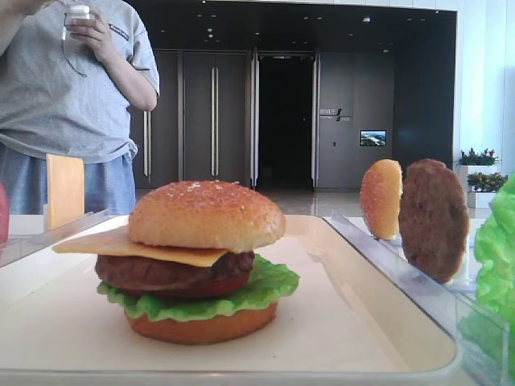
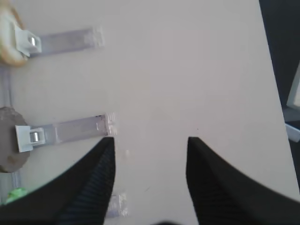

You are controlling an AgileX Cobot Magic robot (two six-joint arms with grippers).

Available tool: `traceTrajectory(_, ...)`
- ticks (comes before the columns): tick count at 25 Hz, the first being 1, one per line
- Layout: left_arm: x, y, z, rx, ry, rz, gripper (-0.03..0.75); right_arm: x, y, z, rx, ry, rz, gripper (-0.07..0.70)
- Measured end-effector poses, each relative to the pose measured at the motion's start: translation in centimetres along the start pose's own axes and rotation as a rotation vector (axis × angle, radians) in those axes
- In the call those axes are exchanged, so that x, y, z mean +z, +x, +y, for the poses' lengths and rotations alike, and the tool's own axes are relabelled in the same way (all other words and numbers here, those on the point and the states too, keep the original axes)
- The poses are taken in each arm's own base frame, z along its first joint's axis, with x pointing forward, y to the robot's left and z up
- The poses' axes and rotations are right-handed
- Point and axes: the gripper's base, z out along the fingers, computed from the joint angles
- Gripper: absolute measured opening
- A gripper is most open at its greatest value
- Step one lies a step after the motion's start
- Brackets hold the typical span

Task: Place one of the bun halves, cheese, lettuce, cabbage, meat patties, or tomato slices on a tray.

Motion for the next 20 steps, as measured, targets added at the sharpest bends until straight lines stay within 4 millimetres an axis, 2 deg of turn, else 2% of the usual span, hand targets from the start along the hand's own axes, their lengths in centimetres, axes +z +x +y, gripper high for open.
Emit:
traceTrajectory(4,0.0,0.0,0.0,-0.001,0.000,0.000,0.327,-3.5,2.4,0.2,-0.005,0.000,-0.111,0.363)
traceTrajectory(11,0.0,0.0,0.0,-0.001,0.000,0.000,0.327,-8.1,10.1,0.5,-0.042,0.002,-0.298,0.362)
traceTrajectory(15,0.0,0.0,0.0,-0.001,0.000,0.000,0.327,-8.4,13.7,0.5,-0.051,0.001,-0.349,0.362)
traceTrajectory(20,0.0,0.0,0.0,0.000,0.002,0.000,0.327,-6.9,17.4,0.1,-0.061,0.043,-0.356,0.362)
